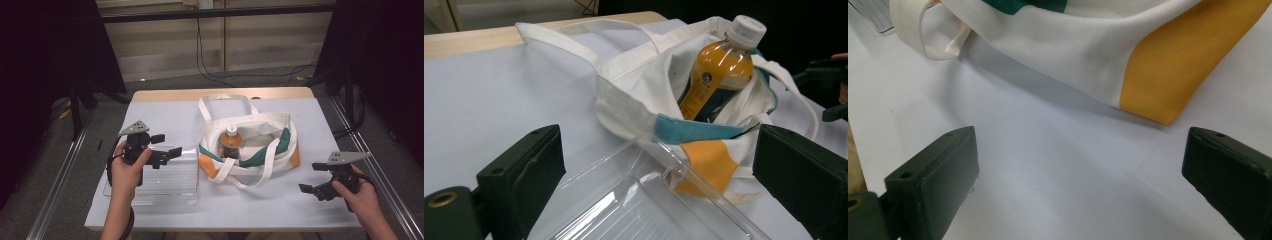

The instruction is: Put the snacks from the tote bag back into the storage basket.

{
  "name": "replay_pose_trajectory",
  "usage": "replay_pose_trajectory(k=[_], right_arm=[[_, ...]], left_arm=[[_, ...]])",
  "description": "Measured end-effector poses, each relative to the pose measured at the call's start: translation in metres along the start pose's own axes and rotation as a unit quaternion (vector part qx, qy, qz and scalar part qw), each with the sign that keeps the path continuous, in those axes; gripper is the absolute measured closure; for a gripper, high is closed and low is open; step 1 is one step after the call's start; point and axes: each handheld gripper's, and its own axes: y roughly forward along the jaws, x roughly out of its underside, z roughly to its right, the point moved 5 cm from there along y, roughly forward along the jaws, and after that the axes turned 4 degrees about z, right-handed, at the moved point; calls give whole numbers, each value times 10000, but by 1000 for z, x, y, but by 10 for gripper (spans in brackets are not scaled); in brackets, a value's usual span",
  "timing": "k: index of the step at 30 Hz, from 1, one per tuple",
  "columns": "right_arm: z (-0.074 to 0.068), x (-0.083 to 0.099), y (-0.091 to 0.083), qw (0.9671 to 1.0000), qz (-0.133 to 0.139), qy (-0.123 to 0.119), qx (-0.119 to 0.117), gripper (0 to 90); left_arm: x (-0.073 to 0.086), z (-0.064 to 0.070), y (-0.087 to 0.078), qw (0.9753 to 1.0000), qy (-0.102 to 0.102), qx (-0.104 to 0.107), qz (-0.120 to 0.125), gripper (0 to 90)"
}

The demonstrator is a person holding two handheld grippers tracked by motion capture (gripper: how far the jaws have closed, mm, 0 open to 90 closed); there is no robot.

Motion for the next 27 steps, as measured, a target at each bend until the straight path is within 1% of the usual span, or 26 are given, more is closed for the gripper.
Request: replay_pose_trajectory(k=[1,2,3,4,7,10,14,15,16,17,18,21,23,24,26,27], right_arm=[[1,0,0,10000,10,-18,-5,14],[1,0,0,10000,-4,-3,-10,14],[1,0,1,10000,-5,3,-8,14],[0,0,1,10000,-7,-8,-11,14],[-1,0,1,10000,-19,-10,-33,14],[0,-1,1,10000,14,7,-22,14],[0,0,1,10000,-2,17,-23,14],[0,-1,1,10000,14,33,-17,14],[0,-1,0,10000,32,27,-15,14],[0,-1,0,10000,46,27,-21,14],[0,-1,0,10000,46,22,-24,14],[1,-1,0,10000,31,43,-21,14],[1,0,0,10000,29,44,-19,14],[2,-1,0,10000,41,57,-15,14],[2,-1,0,10000,45,64,-12,14],[2,-1,0,10000,39,58,-17,14]], left_arm=[[1,0,1,10000,-16,-13,-15,63],[2,0,1,10000,17,-3,-72,63],[2,0,2,10000,8,-27,-80,63],[3,0,1,9998,53,-81,-147,63],[3,1,3,9998,68,-69,-167,63],[4,2,3,9995,145,-48,-268,63],[2,3,2,9996,149,-71,-246,63],[2,3,2,9995,162,-91,-269,63],[2,4,3,9995,127,-72,-294,63],[2,4,3,9993,162,-77,-327,63],[2,4,3,9992,166,-130,-341,63],[2,7,6,9992,137,-2,-369,63],[1,9,8,9988,225,2,-439,63],[0,10,9,9986,221,32,-473,63],[-2,13,11,9986,224,155,-445,63],[-3,15,13,9989,166,242,-373,63]])
